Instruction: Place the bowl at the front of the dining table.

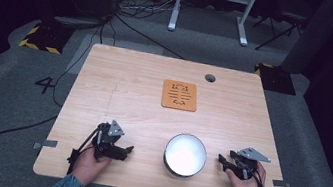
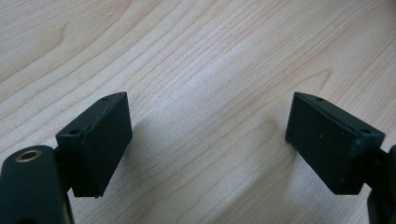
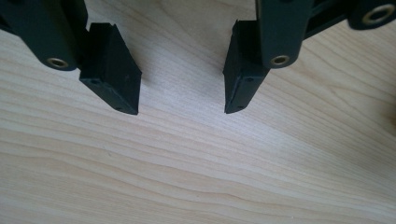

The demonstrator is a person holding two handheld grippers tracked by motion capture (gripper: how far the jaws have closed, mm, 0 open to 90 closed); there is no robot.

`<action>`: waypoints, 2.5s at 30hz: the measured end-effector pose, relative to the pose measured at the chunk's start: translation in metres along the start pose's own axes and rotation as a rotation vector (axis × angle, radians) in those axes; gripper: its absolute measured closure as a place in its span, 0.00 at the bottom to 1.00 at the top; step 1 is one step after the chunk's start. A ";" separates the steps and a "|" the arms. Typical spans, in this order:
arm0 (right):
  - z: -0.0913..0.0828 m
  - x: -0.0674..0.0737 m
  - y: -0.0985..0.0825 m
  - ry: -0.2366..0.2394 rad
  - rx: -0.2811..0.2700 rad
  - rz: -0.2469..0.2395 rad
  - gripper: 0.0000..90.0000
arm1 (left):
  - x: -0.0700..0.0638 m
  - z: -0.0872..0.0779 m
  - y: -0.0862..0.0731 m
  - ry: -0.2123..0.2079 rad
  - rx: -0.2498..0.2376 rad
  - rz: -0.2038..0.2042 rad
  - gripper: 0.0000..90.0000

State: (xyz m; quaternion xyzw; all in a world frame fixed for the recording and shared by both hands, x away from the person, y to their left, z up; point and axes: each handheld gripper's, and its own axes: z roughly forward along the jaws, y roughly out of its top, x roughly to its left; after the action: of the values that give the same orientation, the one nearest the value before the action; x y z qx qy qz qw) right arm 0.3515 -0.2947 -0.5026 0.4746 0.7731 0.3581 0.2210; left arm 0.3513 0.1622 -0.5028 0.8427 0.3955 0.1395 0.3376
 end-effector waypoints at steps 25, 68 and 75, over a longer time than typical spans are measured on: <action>-0.056 0.012 0.047 0.088 0.029 -0.076 0.56 | 0.000 0.000 0.000 -0.002 -0.001 -0.001 0.16; -0.062 0.090 0.121 0.278 0.013 -0.196 0.57 | 0.000 0.000 0.000 -0.001 0.001 -0.003 0.16; -0.045 0.095 0.121 0.283 0.068 -0.203 0.59 | 0.000 0.000 0.000 -0.002 0.001 -0.004 0.16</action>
State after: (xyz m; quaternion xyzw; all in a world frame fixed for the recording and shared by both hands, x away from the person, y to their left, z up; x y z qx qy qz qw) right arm 0.3478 -0.1896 -0.3818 0.3461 0.8522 0.3706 0.1287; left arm 0.3514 0.1618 -0.5030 0.8423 0.3968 0.1378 0.3379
